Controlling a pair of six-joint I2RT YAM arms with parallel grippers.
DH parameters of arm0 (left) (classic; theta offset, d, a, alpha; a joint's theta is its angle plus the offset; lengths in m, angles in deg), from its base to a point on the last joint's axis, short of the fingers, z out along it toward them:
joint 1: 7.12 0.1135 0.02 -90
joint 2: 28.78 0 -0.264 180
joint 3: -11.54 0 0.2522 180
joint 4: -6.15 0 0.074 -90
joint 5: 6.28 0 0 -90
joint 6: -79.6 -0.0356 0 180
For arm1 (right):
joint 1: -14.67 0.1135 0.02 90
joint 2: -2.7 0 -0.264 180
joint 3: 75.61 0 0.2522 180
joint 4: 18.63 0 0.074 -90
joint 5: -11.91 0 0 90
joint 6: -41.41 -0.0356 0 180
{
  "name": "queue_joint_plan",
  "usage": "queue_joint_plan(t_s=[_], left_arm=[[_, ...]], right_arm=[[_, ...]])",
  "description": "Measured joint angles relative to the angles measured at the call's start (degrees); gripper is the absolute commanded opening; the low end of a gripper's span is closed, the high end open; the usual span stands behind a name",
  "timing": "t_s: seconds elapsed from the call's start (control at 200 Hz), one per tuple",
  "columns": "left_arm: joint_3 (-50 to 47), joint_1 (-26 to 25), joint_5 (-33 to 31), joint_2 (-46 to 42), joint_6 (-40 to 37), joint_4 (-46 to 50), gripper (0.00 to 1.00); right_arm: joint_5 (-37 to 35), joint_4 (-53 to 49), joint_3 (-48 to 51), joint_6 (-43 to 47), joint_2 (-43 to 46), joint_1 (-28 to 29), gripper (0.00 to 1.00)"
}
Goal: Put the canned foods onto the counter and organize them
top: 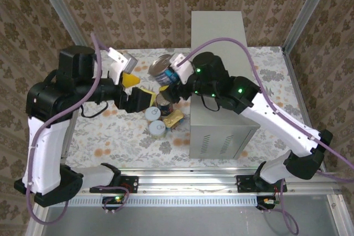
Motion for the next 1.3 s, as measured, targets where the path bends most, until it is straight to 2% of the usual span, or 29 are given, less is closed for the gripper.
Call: queue_joint_plan(t_s=[0.3, 0.5, 0.695, 0.875, 1.045, 1.3], left_arm=[[-11.72, -0.04, 3.93, -5.16, 0.00, -7.78, 1.00], [-14.67, -0.04, 5.09, -5.22, -0.07, -10.67, 1.00], [-16.68, -0.04, 6.99, -5.64, -0.46, -13.18, 1.00], [-19.96, -0.04, 7.89, -6.01, -0.44, -15.67, 1.00], [-21.16, -0.04, 8.13, -6.03, -0.42, -17.53, 1.00], [-21.18, -0.04, 8.76, -5.86, -0.44, -19.76, 1.00]], right_arm=[[0.68, 14.67, 14.91, -8.26, 11.52, -15.04, 0.68], [0.63, 22.29, 20.22, -10.60, 12.57, -23.10, 0.69], [3.37, 32.94, 25.59, -9.70, 12.39, -27.15, 0.72], [5.42, 38.58, 25.09, -9.33, 8.35, -30.32, 0.77], [6.32, 39.85, 24.87, -7.72, 7.32, -30.82, 0.88], [6.38, 38.38, 23.52, -5.05, 7.89, -30.88, 0.97]])
